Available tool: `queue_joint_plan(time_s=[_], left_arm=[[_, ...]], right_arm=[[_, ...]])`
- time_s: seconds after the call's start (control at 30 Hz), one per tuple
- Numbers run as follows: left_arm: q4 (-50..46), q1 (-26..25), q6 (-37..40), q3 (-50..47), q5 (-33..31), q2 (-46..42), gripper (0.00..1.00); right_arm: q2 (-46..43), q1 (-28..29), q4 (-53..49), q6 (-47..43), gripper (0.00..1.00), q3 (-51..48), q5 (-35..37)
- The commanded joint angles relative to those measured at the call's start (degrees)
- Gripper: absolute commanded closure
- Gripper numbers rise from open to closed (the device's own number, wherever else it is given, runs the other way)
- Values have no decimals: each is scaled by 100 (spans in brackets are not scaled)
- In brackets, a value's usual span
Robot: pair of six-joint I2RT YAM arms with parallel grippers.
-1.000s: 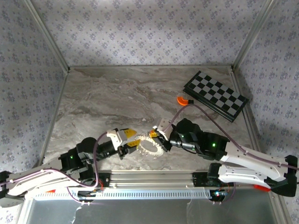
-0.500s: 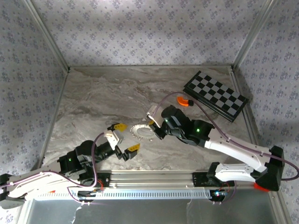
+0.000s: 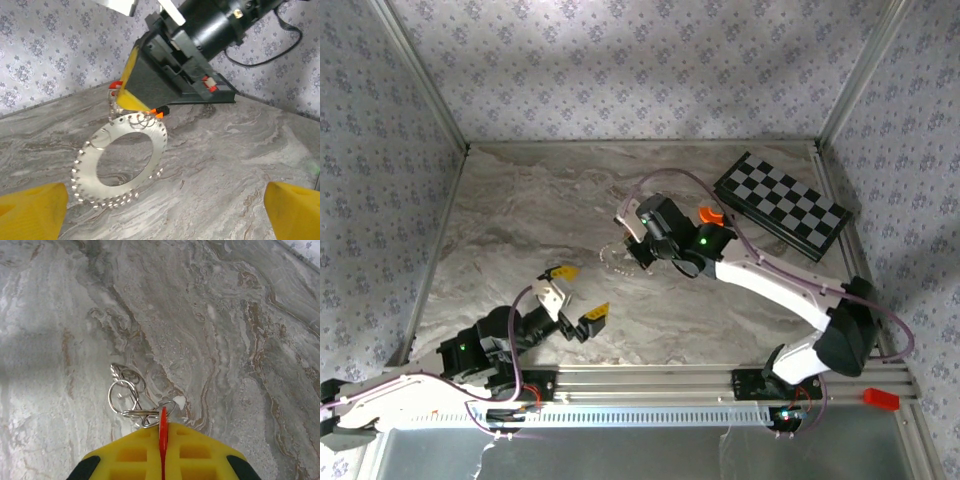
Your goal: Put the keys on the keyring
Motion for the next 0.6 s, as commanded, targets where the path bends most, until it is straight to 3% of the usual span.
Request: queue_joint_plan(time_s=[0.0, 0.27, 0.57], left_arm=[[-119, -25, -113, 32, -98, -249, 1], [-486, -24, -130, 86, -40, -869, 0], [-497, -29, -24, 134, -68, -847, 1]], right_arm=[[333, -75, 125, 27, 100, 398, 52], [1166, -143, 372, 68, 100, 815, 110], [1454, -319, 428, 170, 100, 776, -115]])
